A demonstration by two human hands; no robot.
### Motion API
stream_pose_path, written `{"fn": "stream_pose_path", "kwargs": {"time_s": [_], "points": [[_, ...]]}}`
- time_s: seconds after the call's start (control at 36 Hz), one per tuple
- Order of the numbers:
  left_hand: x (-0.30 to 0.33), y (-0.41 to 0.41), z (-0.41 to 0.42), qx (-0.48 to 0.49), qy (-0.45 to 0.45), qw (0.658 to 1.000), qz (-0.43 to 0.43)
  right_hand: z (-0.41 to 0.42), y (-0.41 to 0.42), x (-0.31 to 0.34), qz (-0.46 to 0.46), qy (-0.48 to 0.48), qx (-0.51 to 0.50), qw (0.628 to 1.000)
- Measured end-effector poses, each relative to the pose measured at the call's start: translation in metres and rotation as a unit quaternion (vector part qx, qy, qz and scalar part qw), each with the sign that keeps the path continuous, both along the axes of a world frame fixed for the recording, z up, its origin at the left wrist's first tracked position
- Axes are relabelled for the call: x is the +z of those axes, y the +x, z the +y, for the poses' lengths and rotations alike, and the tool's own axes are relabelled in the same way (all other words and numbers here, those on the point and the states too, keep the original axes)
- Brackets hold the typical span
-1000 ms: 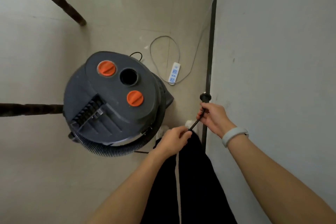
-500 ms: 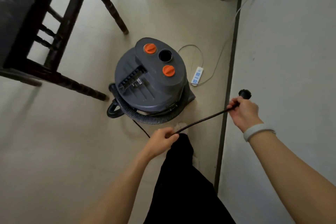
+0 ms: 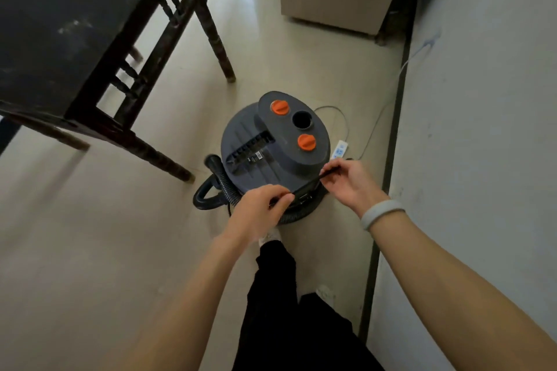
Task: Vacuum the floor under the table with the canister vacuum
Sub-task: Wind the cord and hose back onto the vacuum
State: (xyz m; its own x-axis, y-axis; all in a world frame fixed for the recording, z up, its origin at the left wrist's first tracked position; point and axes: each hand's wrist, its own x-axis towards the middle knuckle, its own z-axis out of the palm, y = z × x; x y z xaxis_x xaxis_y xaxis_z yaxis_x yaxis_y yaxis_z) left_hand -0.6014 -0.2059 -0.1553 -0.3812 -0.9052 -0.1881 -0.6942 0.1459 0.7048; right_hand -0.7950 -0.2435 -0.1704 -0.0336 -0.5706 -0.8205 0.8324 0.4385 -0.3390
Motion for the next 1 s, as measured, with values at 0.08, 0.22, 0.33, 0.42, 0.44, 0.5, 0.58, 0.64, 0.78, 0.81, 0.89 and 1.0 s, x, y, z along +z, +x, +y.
{"fn": "stream_pose_path", "kwargs": {"time_s": [0.08, 0.22, 0.33, 0.42, 0.44, 0.5, 0.58, 0.64, 0.78, 0.81, 0.89, 1.0], "points": [[-0.015, 0.019, -0.008, -0.008, 0.098, 0.995, -0.008, -0.020, -0.010, -0.002, 0.101, -0.002, -0.003, 0.995], [-0.053, 0.071, -0.055, -0.039, 0.210, 0.976, -0.042, -0.063, -0.030, -0.016, 0.406, 0.029, 0.101, 0.908], [-0.071, 0.077, -0.089, -0.088, 0.172, 0.976, -0.102, -0.090, -0.035, -0.030, 0.537, -0.003, 0.151, 0.830], [-0.080, 0.060, -0.104, -0.127, 0.139, 0.975, -0.115, -0.110, -0.033, -0.030, 0.585, -0.049, 0.181, 0.789], [-0.084, 0.053, -0.106, -0.141, 0.130, 0.975, -0.116, -0.117, -0.032, -0.030, 0.594, -0.069, 0.193, 0.778], [-0.094, 0.040, -0.106, -0.155, 0.124, 0.973, -0.116, -0.130, -0.028, -0.029, 0.601, -0.103, 0.230, 0.759], [-0.107, 0.029, -0.104, -0.135, 0.133, 0.974, -0.123, -0.147, -0.015, -0.036, 0.591, -0.151, 0.295, 0.736], [-0.118, 0.027, -0.103, -0.116, 0.141, 0.975, -0.124, -0.153, -0.001, -0.043, 0.582, -0.177, 0.328, 0.723], [-0.139, 0.037, -0.099, -0.069, 0.172, 0.973, -0.135, -0.142, 0.030, -0.063, 0.553, -0.226, 0.387, 0.703], [-0.142, 0.039, -0.097, -0.051, 0.169, 0.974, -0.139, -0.134, 0.032, -0.068, 0.542, -0.232, 0.396, 0.705], [-0.148, 0.045, -0.091, 0.028, 0.158, 0.976, -0.150, -0.099, 0.031, -0.083, 0.525, -0.230, 0.431, 0.697], [-0.150, 0.048, -0.088, 0.099, 0.166, 0.971, -0.138, -0.050, 0.017, -0.101, 0.509, -0.207, 0.494, 0.674]]}}
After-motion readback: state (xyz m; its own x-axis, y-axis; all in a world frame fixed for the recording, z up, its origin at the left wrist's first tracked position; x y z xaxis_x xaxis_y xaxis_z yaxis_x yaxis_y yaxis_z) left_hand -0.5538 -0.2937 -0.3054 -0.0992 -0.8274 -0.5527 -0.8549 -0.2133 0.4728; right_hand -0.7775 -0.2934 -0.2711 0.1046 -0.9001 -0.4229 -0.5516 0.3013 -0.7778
